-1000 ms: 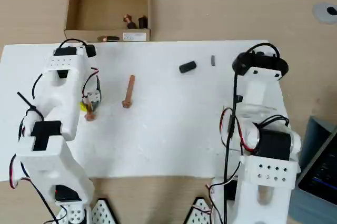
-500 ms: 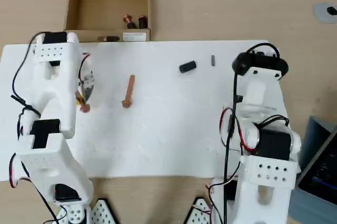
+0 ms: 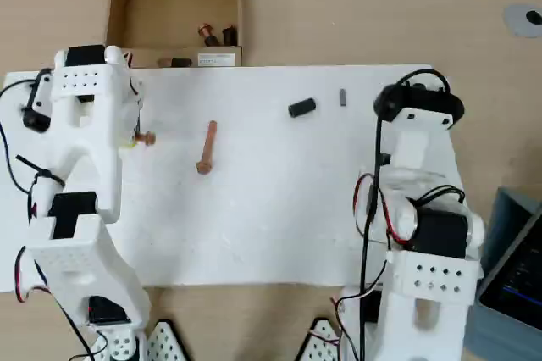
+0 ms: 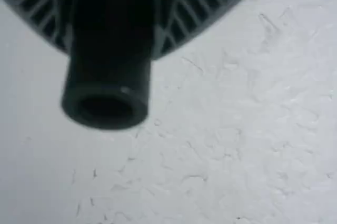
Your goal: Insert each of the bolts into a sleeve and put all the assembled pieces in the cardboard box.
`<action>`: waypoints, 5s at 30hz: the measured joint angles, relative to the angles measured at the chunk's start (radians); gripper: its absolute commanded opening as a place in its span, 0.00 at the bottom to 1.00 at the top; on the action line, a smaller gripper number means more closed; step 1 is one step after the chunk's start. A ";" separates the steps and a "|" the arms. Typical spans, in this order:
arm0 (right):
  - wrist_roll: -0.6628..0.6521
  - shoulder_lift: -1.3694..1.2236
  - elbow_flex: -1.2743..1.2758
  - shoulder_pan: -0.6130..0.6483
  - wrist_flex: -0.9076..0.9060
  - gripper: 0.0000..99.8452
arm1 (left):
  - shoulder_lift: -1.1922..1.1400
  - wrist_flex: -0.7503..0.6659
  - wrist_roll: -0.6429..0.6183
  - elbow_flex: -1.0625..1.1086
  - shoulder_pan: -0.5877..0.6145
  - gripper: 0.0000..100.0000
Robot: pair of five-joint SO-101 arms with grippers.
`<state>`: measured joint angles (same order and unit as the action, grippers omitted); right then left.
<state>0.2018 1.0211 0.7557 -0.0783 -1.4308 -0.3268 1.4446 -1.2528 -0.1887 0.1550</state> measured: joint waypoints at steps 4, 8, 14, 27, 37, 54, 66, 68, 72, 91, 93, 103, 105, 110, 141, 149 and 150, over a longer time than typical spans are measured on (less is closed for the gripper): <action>0.000 0.000 0.000 0.000 0.000 0.01 | 0.000 -0.043 -0.115 0.000 0.021 0.01; 0.000 0.000 0.000 0.000 0.000 0.01 | 0.000 -0.052 -0.143 0.000 0.043 0.01; 0.000 0.000 0.000 0.000 0.000 0.01 | 0.000 -0.052 -0.150 0.000 0.051 0.08; 0.000 0.000 0.000 0.000 0.000 0.01 | 0.000 -0.051 -0.071 0.025 0.051 0.22; 0.000 0.000 0.000 0.000 0.000 0.01 | 0.000 0.206 0.265 -0.063 0.051 0.22; 0.000 0.000 0.000 0.000 0.000 0.01 | 0.167 0.298 0.749 -0.190 0.055 0.22; 0.000 0.000 0.000 0.000 0.000 0.01 | 0.258 0.298 1.559 0.015 0.058 0.22; 0.000 0.000 0.000 0.000 0.000 0.01 | 0.258 0.298 1.662 0.021 0.058 0.22; 0.000 0.000 0.000 0.000 0.000 0.01 | 0.241 0.298 1.880 0.021 0.058 0.22; 0.000 0.002 0.000 0.000 0.000 0.01 | -0.307 0.298 2.375 -0.528 0.058 0.22; 0.000 0.002 0.000 0.000 0.000 0.01 | -0.364 0.298 2.391 -0.592 0.060 0.22; 0.000 0.002 0.000 0.000 0.000 0.01 | -0.566 0.298 2.394 -0.841 0.101 0.22; 0.000 0.002 0.000 0.000 0.000 0.01 | -0.594 0.298 2.394 -0.858 0.101 0.22; 0.000 0.002 0.000 0.000 0.000 0.01 | -0.626 0.298 2.394 -0.864 0.101 0.22; 0.000 0.002 0.021 0.000 0.000 0.01 | -0.732 0.302 1.884 -1.060 0.048 0.00; -0.020 0.002 0.021 0.000 0.000 0.01 | -0.450 0.304 1.702 -1.062 0.009 0.00; -0.029 0.002 0.021 0.000 0.000 0.01 | -0.413 0.304 1.689 -1.062 0.008 0.00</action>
<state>0.1726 1.0226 0.7772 -0.0783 -1.4308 -0.7396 1.7484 0.4365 -1.2505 0.1626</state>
